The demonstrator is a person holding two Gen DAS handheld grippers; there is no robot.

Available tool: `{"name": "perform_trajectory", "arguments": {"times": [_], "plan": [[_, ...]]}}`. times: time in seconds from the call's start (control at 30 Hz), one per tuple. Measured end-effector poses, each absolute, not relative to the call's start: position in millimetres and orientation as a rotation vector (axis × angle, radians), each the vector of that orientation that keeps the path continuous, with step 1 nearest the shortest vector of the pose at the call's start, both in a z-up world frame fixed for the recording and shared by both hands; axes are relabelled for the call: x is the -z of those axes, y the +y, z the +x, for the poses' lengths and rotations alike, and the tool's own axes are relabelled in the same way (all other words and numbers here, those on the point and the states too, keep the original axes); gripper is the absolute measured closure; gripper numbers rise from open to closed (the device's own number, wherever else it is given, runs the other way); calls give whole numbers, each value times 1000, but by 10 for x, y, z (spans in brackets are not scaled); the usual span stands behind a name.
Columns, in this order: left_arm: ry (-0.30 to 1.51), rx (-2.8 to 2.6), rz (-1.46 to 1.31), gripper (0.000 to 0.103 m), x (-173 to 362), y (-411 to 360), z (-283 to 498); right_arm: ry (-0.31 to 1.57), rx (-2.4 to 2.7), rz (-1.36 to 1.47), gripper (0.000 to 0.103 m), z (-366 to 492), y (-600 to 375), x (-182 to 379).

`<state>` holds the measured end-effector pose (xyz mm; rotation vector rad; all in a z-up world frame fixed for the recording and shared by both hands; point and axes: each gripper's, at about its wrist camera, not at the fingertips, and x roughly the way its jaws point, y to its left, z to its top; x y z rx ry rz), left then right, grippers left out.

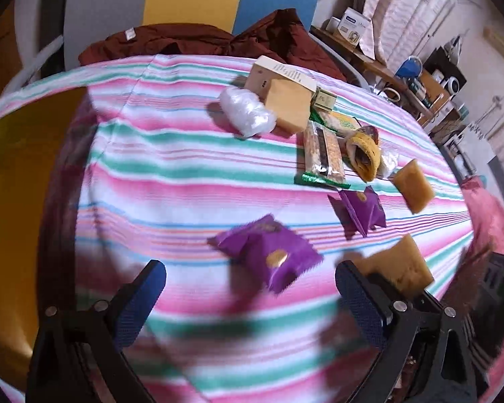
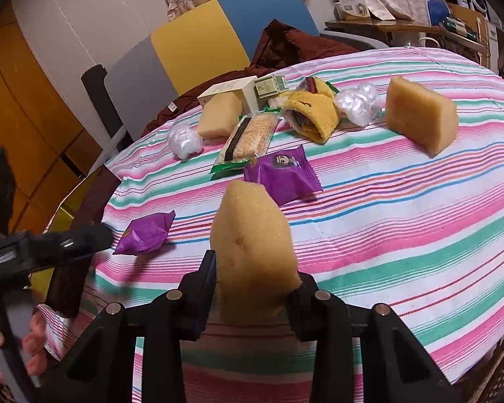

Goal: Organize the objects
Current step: 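Grasp a yellow sponge with the right tool while the left tool grasps a purple cookie packet, then carry the purple packet into the gold tray and open the left tool while the right tool carries the sponge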

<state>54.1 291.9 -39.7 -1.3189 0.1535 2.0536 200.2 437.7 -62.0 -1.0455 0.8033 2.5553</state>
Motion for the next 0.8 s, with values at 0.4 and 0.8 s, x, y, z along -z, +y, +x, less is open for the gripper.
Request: {"name": "perform_trajectory", "arguments": {"times": [0.4, 0.8], "plan": [[258, -2039, -1240, 40, 555, 3294, 491, 765, -2566, -1047, 66, 2007, 4327, 634], [101, -2002, -1213, 45, 573, 2854, 536, 739, -2562, -1056, 69, 1961, 4258, 630]]}}
